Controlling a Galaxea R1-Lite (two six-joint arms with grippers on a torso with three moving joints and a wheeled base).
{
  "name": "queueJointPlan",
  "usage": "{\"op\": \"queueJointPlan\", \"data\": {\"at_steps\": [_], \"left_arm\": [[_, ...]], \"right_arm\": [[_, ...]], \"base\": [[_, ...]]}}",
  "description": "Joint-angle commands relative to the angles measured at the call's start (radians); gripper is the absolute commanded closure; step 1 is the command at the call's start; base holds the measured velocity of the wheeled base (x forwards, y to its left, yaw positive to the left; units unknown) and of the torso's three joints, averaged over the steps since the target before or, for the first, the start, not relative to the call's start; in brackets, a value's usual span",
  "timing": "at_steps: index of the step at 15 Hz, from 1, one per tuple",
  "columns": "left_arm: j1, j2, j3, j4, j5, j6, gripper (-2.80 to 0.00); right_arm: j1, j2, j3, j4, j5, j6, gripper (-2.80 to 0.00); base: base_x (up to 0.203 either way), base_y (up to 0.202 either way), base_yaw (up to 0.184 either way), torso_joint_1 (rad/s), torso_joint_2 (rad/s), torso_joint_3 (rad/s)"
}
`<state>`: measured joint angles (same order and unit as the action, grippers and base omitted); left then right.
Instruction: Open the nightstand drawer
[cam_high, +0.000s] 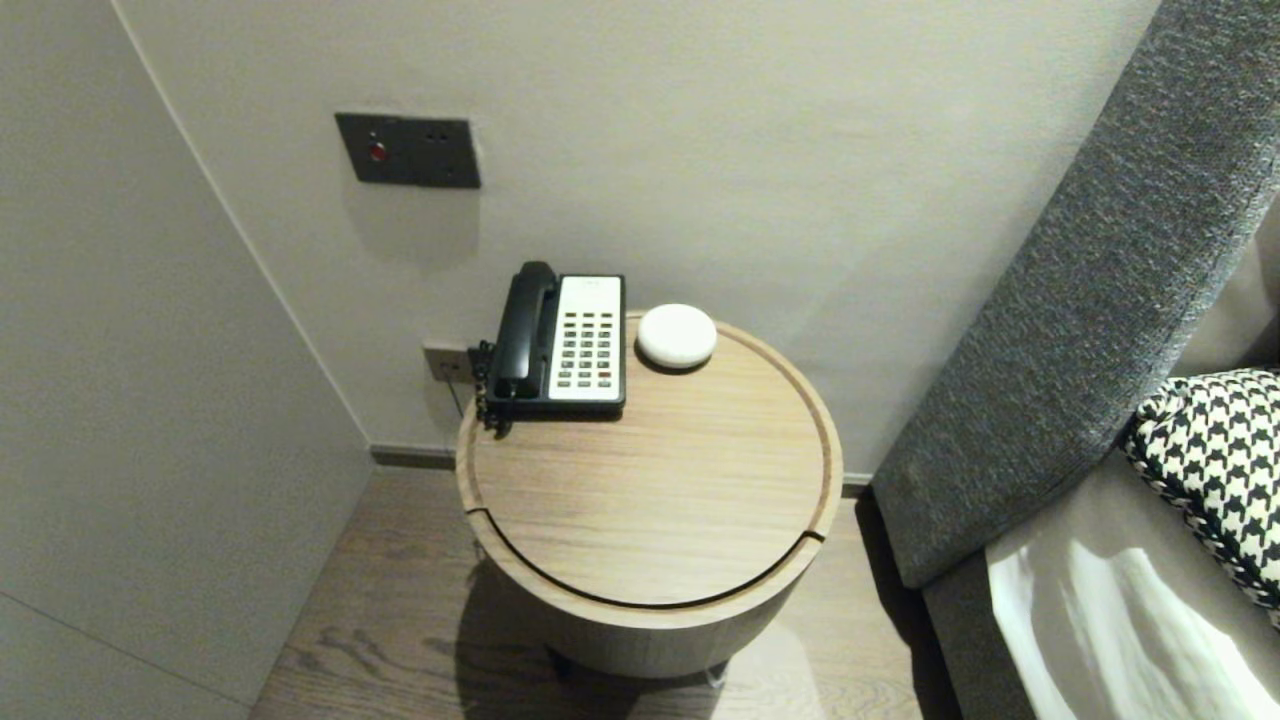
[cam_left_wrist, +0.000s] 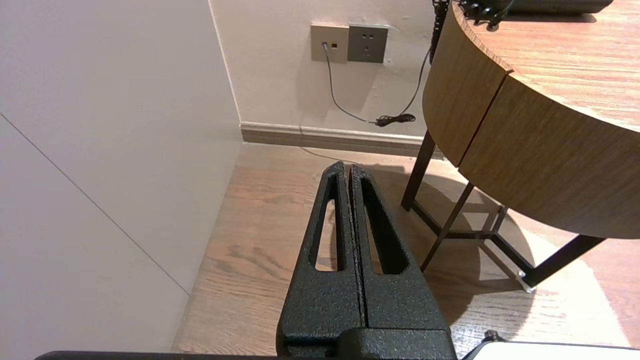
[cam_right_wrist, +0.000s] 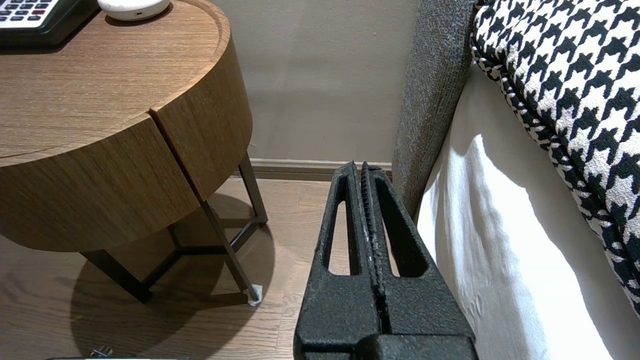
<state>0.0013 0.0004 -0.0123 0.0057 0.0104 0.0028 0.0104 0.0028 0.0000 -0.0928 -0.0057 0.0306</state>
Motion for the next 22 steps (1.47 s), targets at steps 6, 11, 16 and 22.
{"op": "queueJointPlan", "data": {"at_steps": [6, 11, 16, 22], "left_arm": [[0.000, -0.002, -0.024, 0.063, 0.001, 0.017, 0.00], [0.000, 0.117, -0.177, 0.129, -0.019, 0.104, 0.00], [-0.001, 0.533, -0.386, 0.065, -0.054, 0.104, 0.00], [-0.031, 1.082, -0.764, 0.021, -0.054, -0.053, 0.00]], "right_arm": [[0.000, 0.002, 0.040, -0.001, 0.000, 0.000, 0.00], [0.000, 0.002, 0.040, -0.001, 0.001, 0.000, 0.00], [0.002, 0.002, 0.040, -0.001, 0.001, 0.000, 0.00], [0.002, 0.002, 0.040, -0.001, 0.001, 0.000, 0.00]], "base": [[0.000, 0.000, 0.000, 0.000, 0.00, 0.000], [0.000, 0.000, 0.000, 0.000, 0.00, 0.000], [0.000, 0.000, 0.000, 0.000, 0.00, 0.000], [0.000, 0.000, 0.000, 0.000, 0.00, 0.000]]}}
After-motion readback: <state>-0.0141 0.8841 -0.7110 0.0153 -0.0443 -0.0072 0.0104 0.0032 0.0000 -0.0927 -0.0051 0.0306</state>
